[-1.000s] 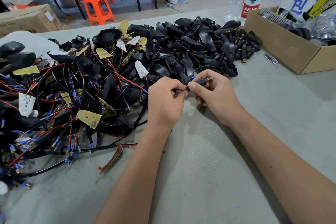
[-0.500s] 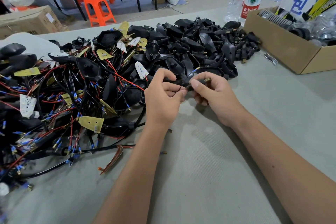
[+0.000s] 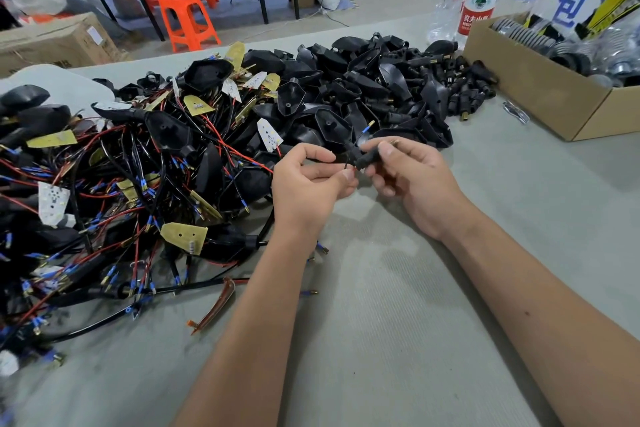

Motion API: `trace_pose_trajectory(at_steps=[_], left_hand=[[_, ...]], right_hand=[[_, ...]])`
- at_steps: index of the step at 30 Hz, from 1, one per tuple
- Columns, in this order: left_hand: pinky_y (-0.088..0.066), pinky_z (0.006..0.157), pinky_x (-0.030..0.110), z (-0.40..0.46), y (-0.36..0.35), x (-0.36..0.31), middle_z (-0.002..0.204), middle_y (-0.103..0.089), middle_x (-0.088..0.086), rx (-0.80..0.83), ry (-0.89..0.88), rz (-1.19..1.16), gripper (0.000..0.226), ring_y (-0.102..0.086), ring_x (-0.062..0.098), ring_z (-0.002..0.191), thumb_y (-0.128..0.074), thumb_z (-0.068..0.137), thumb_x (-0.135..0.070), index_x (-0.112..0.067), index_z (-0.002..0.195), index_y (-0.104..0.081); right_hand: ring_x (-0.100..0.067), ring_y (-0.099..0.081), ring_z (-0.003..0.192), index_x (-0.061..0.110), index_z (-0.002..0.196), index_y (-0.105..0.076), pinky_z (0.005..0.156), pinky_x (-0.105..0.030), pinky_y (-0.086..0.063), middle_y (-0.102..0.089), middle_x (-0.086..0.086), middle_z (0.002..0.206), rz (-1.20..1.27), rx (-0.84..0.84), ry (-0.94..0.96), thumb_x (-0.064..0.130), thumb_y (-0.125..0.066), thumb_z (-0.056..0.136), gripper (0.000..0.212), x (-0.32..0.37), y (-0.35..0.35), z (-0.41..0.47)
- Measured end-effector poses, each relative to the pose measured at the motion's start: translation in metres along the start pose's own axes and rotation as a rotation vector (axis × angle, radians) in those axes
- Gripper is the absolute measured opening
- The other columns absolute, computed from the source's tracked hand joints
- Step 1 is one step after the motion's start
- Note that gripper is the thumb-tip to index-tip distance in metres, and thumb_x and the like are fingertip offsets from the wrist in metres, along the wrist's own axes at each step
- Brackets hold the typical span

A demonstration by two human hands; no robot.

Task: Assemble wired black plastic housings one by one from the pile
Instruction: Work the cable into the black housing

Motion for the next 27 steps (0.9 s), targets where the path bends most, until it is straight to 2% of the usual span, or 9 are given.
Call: trace_pose_trajectory(at_steps=[3, 6, 10, 12, 15, 18, 22, 27], left_hand=[[-0.063, 0.074, 0.042, 0.000, 0.003, 0.000, 0.081, -0.079, 0.008, -0.030, -0.041, 0.102, 0.029, -0.077, 0.026, 0.073, -0.081, 0.079, 0.004, -0.009, 0.092, -0.059], [-0.063, 0.080, 0.047, 0.000, 0.004, 0.001, 0.081, -0.079, 0.004, -0.052, -0.046, 0.148, 0.031, -0.077, 0.024, 0.075, -0.085, 0.077, 0.000, -0.013, 0.090, -0.060], [-0.064, 0.079, 0.042, -0.001, 0.001, 0.001, 0.084, -0.079, 0.006, -0.051, -0.045, 0.113, 0.029, -0.077, 0.023, 0.079, -0.085, 0.077, 0.001, -0.010, 0.092, -0.064], [-0.063, 0.077, 0.037, 0.000, 0.000, 0.002, 0.087, -0.079, 0.006, -0.038, -0.030, 0.108, 0.025, -0.077, 0.020, 0.080, -0.084, 0.078, 0.001, -0.012, 0.092, -0.068], [-0.058, 0.069, 0.025, 0.001, -0.003, 0.003, 0.084, -0.078, 0.007, 0.013, 0.008, 0.049, 0.016, -0.073, 0.015, 0.072, -0.078, 0.084, -0.001, -0.012, 0.094, -0.070], [-0.054, 0.064, 0.021, 0.001, -0.006, 0.001, 0.077, -0.077, 0.008, 0.044, -0.007, 0.023, 0.014, -0.070, 0.013, 0.066, -0.081, 0.085, -0.008, -0.010, 0.095, -0.071], [-0.054, 0.064, 0.023, 0.000, -0.011, -0.002, 0.078, -0.077, 0.007, 0.081, -0.053, 0.062, 0.016, -0.067, 0.012, 0.063, -0.082, 0.084, -0.005, -0.011, 0.097, -0.075], [-0.054, 0.060, 0.022, 0.003, -0.008, -0.002, 0.076, -0.076, 0.006, 0.056, -0.048, 0.100, 0.009, -0.066, 0.012, 0.061, -0.075, 0.090, -0.005, -0.013, 0.088, -0.077]], right_hand=[[-0.018, -0.052, 0.069, 0.012, 0.113, -0.075, 0.056, -0.024, -0.040, -0.064, -0.012, 0.083, 0.041, 0.016, -0.037, 0.028, -0.044, 0.108, 0.036, -0.002, -0.003, 0.000], [-0.026, -0.047, 0.075, 0.014, 0.112, -0.078, 0.055, -0.024, -0.044, -0.059, -0.020, 0.091, 0.006, -0.024, -0.049, 0.030, -0.048, 0.108, 0.034, -0.003, -0.002, 0.000], [-0.018, -0.063, 0.080, 0.005, 0.112, -0.077, 0.053, -0.023, -0.046, -0.074, -0.011, 0.093, 0.009, -0.135, 0.008, 0.018, -0.057, 0.105, 0.025, 0.003, 0.010, -0.003], [-0.018, -0.069, 0.079, 0.005, 0.111, -0.077, 0.051, -0.022, -0.047, -0.076, -0.012, 0.099, 0.040, -0.180, 0.013, 0.013, -0.061, 0.102, 0.020, 0.005, 0.015, -0.004], [-0.020, -0.074, 0.078, 0.008, 0.112, -0.076, 0.051, -0.021, -0.049, -0.077, -0.014, 0.105, 0.089, -0.203, 0.000, 0.010, -0.062, 0.101, 0.018, 0.004, 0.017, -0.004], [-0.020, -0.074, 0.082, 0.009, 0.113, -0.075, 0.052, -0.022, -0.052, -0.077, -0.013, 0.108, 0.095, -0.161, -0.004, 0.013, -0.060, 0.103, 0.019, 0.005, 0.014, -0.004], [-0.021, -0.070, 0.086, 0.015, 0.114, -0.076, 0.050, -0.024, -0.052, -0.075, -0.013, 0.116, 0.127, -0.101, -0.007, 0.019, -0.057, 0.105, 0.022, 0.006, 0.008, -0.004], [-0.016, -0.063, 0.089, 0.017, 0.116, -0.077, 0.053, -0.023, -0.049, -0.073, -0.009, 0.117, 0.173, -0.120, -0.008, 0.020, -0.059, 0.103, 0.023, 0.005, 0.014, -0.003]])
Point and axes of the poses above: each hand's wrist, its own z-axis towards the middle knuckle, its own y-axis out of the back of the hand, x = y × z, the point moved 8 cm from there along z, towards the middle knuckle
